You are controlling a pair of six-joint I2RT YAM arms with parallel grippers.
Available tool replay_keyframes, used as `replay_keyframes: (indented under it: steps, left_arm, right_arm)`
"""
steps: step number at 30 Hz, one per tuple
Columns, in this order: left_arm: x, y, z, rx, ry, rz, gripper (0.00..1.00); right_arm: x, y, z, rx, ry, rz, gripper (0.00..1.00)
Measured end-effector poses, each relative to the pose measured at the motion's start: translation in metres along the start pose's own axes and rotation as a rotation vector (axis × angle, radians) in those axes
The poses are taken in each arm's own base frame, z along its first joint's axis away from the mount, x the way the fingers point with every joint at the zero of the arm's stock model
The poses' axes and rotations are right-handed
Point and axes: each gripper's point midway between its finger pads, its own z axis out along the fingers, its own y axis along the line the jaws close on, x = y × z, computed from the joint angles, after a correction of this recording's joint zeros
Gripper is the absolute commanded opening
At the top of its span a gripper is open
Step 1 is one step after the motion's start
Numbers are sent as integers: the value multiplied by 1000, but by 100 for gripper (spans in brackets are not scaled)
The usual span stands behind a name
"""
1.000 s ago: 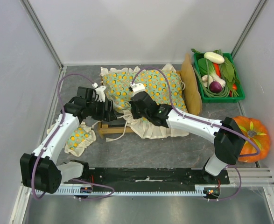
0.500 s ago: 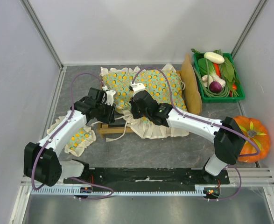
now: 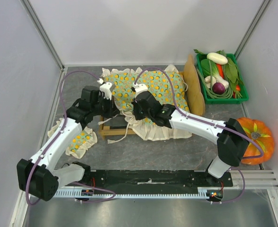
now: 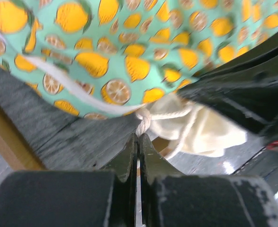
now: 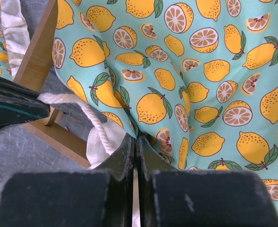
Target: Set up the pet bed
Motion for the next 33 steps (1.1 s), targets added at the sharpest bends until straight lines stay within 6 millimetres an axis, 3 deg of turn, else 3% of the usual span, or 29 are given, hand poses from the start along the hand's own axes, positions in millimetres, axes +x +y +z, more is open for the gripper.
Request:
replay_keyframes:
  steps: [4, 8, 11, 16, 20, 26, 33]
  left_arm:
    - [-31, -16, -5, 66, -129, -24, 2]
    - [-40, -20, -2, 85, -158, -50, 2]
    - [-36, -22, 2, 104, -159, -82, 2]
    - [-12, -21, 9, 115, -110, -138, 2]
    - [2, -23, 3, 115, -93, -167, 2]
    - [3, -28, -11, 115, -99, -179, 2]
    - [-10, -28, -23, 88, -119, -183, 2]
  right_arm:
    - [0, 2, 0, -7, 2, 5, 5]
    - [0, 4, 0, -20, 1, 12, 6]
    - [2, 4, -1, -25, 3, 18, 6]
    - [2, 5, -2, -31, 3, 25, 6]
    - [2, 5, -2, -31, 3, 27, 6]
    - [2, 5, -2, -32, 4, 29, 7]
    - [3, 7, -2, -46, 10, 30, 8]
